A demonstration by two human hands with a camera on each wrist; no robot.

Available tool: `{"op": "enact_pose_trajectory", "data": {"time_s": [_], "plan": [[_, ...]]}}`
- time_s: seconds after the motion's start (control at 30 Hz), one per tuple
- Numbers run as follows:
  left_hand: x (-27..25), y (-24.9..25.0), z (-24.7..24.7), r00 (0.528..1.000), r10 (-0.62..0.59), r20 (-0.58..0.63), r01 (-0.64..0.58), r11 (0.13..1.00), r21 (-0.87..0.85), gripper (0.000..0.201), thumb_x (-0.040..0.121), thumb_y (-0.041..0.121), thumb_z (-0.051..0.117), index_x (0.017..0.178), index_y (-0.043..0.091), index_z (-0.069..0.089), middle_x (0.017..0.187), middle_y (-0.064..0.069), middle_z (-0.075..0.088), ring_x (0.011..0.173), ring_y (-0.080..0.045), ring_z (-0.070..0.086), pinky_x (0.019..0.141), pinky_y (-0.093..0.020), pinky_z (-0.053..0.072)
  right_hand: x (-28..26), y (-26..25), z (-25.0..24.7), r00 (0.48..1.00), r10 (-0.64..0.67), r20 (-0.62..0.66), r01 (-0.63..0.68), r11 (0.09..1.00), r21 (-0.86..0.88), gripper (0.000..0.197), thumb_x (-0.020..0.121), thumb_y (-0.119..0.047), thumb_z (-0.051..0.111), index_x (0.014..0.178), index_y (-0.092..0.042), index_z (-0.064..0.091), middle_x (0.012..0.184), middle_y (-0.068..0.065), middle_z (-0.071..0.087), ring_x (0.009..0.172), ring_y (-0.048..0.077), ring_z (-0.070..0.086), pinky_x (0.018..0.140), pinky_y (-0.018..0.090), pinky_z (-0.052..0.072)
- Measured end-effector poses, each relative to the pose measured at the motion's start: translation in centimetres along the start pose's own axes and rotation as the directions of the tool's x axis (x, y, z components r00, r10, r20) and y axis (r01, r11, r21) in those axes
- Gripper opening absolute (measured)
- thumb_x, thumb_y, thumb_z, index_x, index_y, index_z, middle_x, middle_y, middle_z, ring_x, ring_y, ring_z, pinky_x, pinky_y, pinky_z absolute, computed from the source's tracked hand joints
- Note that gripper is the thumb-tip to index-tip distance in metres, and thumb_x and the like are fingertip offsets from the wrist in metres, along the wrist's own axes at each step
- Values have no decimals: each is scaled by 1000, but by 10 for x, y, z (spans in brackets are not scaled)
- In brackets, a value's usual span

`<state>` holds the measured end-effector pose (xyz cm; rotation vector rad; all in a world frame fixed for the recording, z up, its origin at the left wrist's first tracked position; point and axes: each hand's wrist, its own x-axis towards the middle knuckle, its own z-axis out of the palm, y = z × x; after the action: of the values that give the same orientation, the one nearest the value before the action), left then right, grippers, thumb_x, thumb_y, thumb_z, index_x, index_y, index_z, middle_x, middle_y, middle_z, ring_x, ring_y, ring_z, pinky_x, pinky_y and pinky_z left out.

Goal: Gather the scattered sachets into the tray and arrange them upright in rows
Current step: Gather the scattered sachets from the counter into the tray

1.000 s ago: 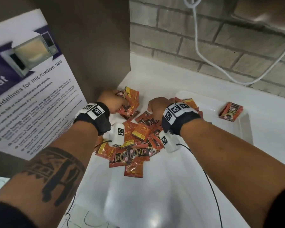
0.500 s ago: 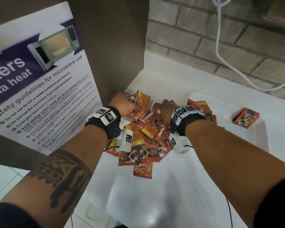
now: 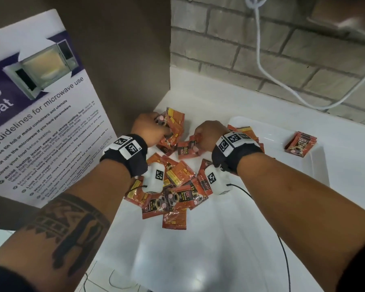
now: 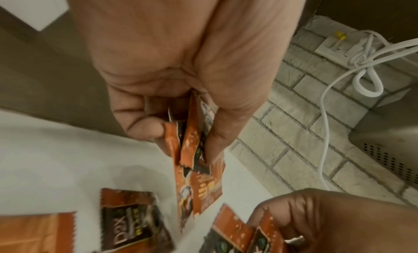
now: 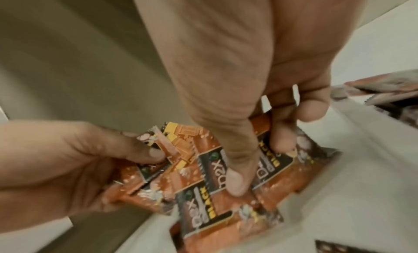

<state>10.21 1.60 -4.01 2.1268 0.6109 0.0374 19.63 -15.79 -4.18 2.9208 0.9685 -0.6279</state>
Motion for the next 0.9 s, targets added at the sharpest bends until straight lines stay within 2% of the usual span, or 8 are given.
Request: {"op": "enact_pose_trajectory", "data": {"time_s": [0.07, 0.13, 0.27, 0.4, 0.57, 0.67, 0.8, 0.9], "plan": [[4, 12, -1, 999, 23, -39, -25, 999, -41, 15, 84, 16, 76, 78, 21, 64, 76, 9, 64, 76, -16, 65, 62, -22, 48, -9, 6, -10, 997, 27, -67, -22, 996, 84, 30, 77, -30, 79, 104, -20, 72, 94, -4, 65, 93, 20, 64, 68, 25, 44], [5, 28, -2, 994, 31, -104, -45, 990, -135, 15, 82, 16, 79, 76, 22, 67, 74, 8, 67, 70, -14, 66, 57, -19, 51, -22, 14, -24, 988, 68, -140, -40, 981, 192, 26, 81, -29, 74, 104, -18, 71, 100, -2, 68, 95, 20, 64, 66, 25, 44], [5, 59, 6, 985, 46, -166, -96, 947, -307, 24, 73, 13, 80, 97, 8, 76, 91, -5, 78, 86, -24, 75, 73, -33, 62, -65, 51, -53, 939, 199, -279, -63, 901, 429, 35, 83, -39, 75, 108, -14, 71, 105, 5, 69, 99, 22, 64, 80, 27, 47], [-1, 82, 32, 996, 89, -18, -90, 941, -326, 22, 77, 12, 80, 98, 9, 76, 94, -8, 78, 85, -24, 75, 65, -31, 60, -99, 112, -53, 927, 355, -123, -258, 840, 478, 45, 82, -50, 75, 99, -8, 71, 97, 11, 74, 94, 28, 70, 90, 38, 55], [-21, 93, 90, 943, 194, 272, -165, 978, -126, 23, 76, 18, 82, 96, 13, 74, 94, -7, 77, 89, -28, 74, 82, -47, 61, -125, 142, -18, 910, 395, 122, -412, 893, 183, 59, 87, -64, 59, 95, -6, 67, 91, 10, 72, 90, 27, 67, 84, 35, 52], [-34, 99, 119, 904, 220, 367, -246, 969, 27, 37, 78, 23, 81, 112, 14, 70, 105, -3, 73, 98, -25, 70, 87, -39, 58, -136, 143, 1, 893, 417, 170, -440, 889, 128, 55, 89, -65, 57, 75, -12, 62, 82, 6, 70, 80, 23, 64, 71, 30, 45], [-47, 99, 140, 859, 267, 437, -391, 893, 224, 55, 83, 22, 78, 135, 19, 59, 125, 1, 63, 110, -23, 62, 83, -28, 50, -151, 144, 13, 899, 412, 148, -437, 869, 233, 40, 91, -45, 67, 110, -10, 69, 99, 9, 73, 95, 24, 68, 75, 26, 48], [-49, 96, 150, 852, 287, 438, -446, 837, 318, 55, 79, 29, 81, 129, 20, 59, 124, 0, 63, 109, -24, 62, 86, -32, 53, -154, 144, 11, 898, 418, 136, -440, 855, 275, 40, 88, -38, 72, 118, -11, 68, 112, 11, 71, 104, 27, 67, 93, 35, 53]]}}
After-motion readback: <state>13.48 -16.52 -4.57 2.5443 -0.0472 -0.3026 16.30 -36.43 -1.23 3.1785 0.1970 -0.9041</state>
